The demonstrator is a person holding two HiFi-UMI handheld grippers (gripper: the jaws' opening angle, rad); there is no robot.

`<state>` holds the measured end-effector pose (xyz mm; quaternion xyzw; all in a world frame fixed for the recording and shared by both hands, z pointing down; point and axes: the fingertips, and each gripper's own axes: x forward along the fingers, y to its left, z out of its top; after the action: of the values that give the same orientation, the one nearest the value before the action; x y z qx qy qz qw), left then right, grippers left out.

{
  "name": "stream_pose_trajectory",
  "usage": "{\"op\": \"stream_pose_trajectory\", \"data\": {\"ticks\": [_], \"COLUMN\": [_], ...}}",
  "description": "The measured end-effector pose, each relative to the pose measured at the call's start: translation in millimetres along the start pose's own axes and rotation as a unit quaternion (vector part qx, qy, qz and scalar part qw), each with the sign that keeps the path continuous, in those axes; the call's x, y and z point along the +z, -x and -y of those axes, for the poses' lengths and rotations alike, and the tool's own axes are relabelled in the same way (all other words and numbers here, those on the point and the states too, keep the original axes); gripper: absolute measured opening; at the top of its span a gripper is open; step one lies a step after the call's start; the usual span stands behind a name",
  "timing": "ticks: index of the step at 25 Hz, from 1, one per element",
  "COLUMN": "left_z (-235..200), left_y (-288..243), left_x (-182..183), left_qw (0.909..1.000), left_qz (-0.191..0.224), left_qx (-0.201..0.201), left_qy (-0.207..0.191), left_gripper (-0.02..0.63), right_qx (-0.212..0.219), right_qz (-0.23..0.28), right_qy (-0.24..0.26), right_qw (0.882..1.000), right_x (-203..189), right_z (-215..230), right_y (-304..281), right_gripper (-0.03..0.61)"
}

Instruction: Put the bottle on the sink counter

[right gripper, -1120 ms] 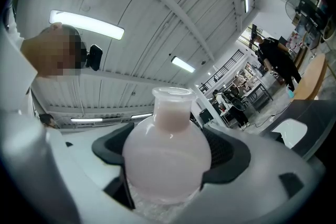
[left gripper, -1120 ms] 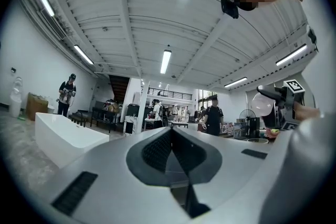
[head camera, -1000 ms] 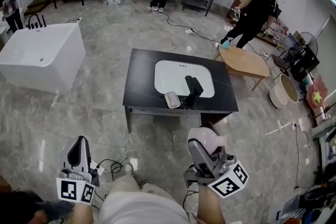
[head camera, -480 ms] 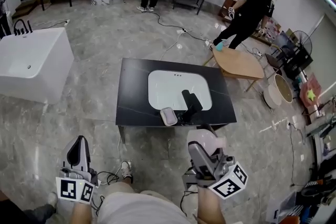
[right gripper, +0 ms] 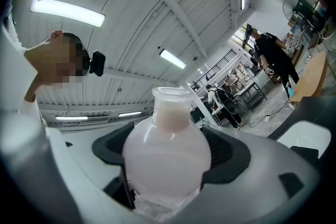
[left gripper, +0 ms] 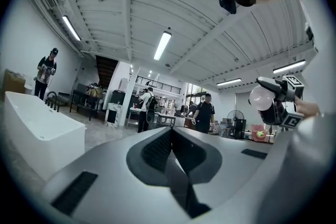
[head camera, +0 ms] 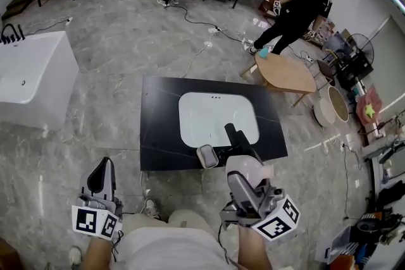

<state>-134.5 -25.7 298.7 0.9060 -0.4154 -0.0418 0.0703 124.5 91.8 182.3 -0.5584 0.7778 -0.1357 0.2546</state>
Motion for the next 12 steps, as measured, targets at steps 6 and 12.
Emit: {"op": "stream_pose_trajectory", "data": {"ticks": [6,12], "left_z": [11,11], "left_y": [-48,-78], "left_x": [-13,0], "left_qw": [0.9999,1.0], "left_qz": [-0.005,-0.003], "left_qx": [-0.014,0.006], "left_qy": [0.001,-0.003], "left_gripper": [0.014,0.014], "right_qx": [0.007,0.026], "right_qz": [-0.016,-0.041], "right_qy": [-0.018,-0.002], "right_qw": [1.0,0.999], "right_x": [-15,-14], "right_z": [42,69], "right_y": [-35,-71], "right_gripper": [0.408,0.408]}}
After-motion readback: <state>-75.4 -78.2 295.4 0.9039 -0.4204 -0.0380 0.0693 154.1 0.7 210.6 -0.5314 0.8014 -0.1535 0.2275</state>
